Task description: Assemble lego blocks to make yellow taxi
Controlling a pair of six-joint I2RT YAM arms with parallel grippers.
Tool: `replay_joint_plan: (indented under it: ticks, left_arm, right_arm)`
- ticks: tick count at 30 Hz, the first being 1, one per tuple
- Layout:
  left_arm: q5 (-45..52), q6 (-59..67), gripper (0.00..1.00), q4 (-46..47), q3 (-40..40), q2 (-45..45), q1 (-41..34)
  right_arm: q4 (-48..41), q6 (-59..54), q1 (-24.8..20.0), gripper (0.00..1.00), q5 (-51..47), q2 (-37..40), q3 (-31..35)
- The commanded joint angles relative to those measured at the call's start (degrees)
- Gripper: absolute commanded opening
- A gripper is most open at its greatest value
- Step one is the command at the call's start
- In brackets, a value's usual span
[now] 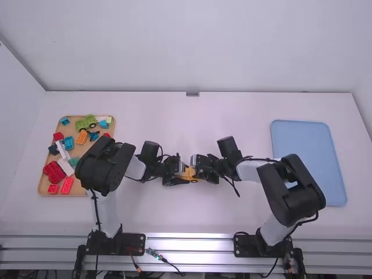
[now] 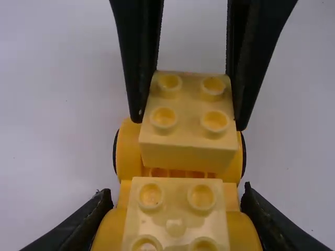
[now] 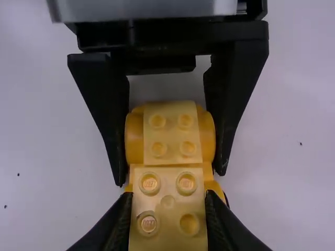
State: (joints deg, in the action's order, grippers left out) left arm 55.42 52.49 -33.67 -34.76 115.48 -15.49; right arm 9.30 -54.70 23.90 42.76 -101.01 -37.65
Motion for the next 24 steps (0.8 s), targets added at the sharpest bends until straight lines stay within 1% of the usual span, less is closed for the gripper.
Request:
replay_joint_plan:
  ticks: [1, 7, 11, 17, 21, 24]
  left_arm:
    - [-3.85, -0.37, 0.44, 1.29, 0.55, 0.57, -0.39]
    - [-3.65, 1.57, 0.43, 1.88, 1.01, 0.57, -0.39]
    - [-1.16, 4.94, 0.4, 1.07, 2.03, 0.57, -0.37]
    - [-2.84, 1.2, 0.41, -0.63, 1.97, 0.57, -0.33]
    - [-4.0, -0.22, 0.41, 1.44, 0.72, 0.57, -0.28]
    - [-3.96, -0.17, 0.4, 4.98, -0.92, 0.57, -0.31]
  right_arm:
    - [-0.09, 0.42, 0.15, 0.13, -1.25, 0.92, 0.76]
    - [1.88, 0.48, 0.15, 0.12, -0.37, 0.68, 1.16]
    - [4.11, 1.25, 0.15, 0.12, -0.17, -2.12, 1.14]
    - [5.29, 2.21, 0.15, 0.11, 2.4, -3.23, 0.83]
    - [5.44, 2.19, 0.15, 0.09, 1.16, -2.71, 0.83]
    - [4.98, 2.23, 0.28, 0.09, -0.63, -0.15, 0.9]
